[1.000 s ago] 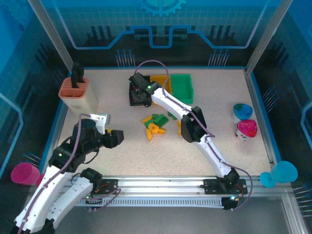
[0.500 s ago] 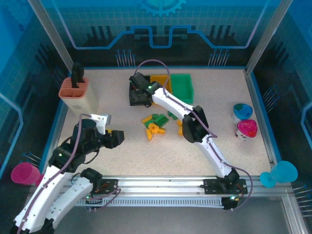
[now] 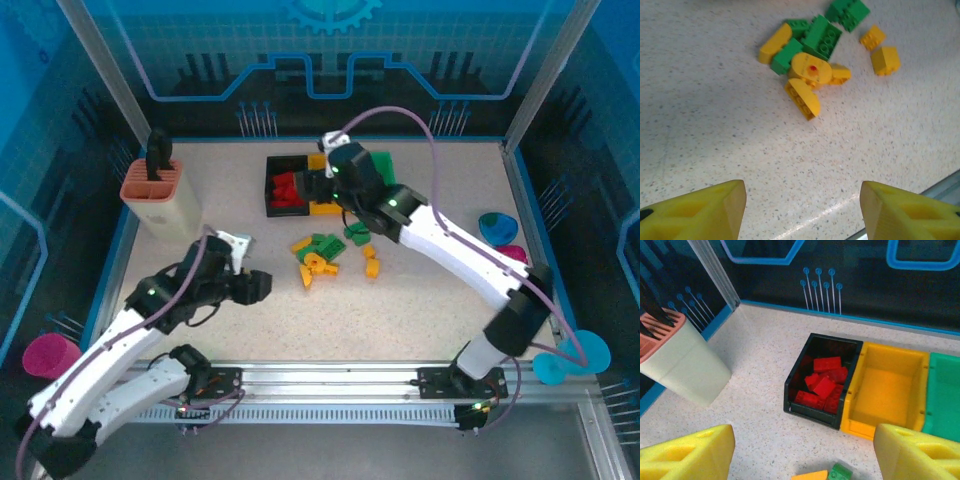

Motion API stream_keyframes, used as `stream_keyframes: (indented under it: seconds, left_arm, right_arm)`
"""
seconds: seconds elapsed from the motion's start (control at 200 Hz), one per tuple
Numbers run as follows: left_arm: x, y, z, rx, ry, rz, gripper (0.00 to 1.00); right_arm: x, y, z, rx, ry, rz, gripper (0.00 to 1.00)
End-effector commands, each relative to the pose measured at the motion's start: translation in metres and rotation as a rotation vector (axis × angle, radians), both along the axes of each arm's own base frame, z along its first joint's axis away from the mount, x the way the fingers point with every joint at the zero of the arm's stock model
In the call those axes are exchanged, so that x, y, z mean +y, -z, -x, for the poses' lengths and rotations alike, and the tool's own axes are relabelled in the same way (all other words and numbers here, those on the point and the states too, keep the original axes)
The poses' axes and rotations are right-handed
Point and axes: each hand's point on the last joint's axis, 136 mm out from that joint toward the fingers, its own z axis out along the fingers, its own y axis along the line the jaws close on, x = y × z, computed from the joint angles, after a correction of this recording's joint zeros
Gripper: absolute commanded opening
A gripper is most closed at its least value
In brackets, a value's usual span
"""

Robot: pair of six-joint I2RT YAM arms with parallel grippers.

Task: Sort the legos into containers by color
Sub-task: Place the lego in the container, then pick up the lego from the center of the table.

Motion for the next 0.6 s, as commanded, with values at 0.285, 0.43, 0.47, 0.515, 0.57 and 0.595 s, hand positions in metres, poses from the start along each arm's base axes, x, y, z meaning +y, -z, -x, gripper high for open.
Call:
stream_keyframes:
  seconds: [0.285,0.43,0.47,0.515,0.57,0.595]
  left_arm:
    - [-0.072,0.057,-0.022,0.187,0.005,-0.078,0.64]
    - [-0.086,0.088,-0.029,0.252,-0.005,-0.1,0.64]
    - [-0.088,0.095,-0.032,0.259,-0.011,-0.111,0.64]
    - [-0.09,0.101,-0.035,0.266,-0.014,-0.121,0.64]
    - [-0.092,0.109,-0.04,0.276,-0.021,-0.14,0.64]
    - [-0.093,0.112,-0.042,0.28,-0.024,-0.147,0.64]
  right_arm:
    - [-0.076,0.06,0.037,0.079,0.146,-0.012,0.76]
    - [-0.091,0.078,0.051,0.115,0.171,-0.038,0.77]
    - [-0.094,0.083,0.055,0.125,0.175,-0.045,0.77]
    - [-0.097,0.091,0.058,0.141,0.18,-0.046,0.76]
    - [-0.099,0.098,0.062,0.156,0.186,-0.048,0.77]
    - [-0.1,0.101,0.063,0.163,0.186,-0.048,0.77]
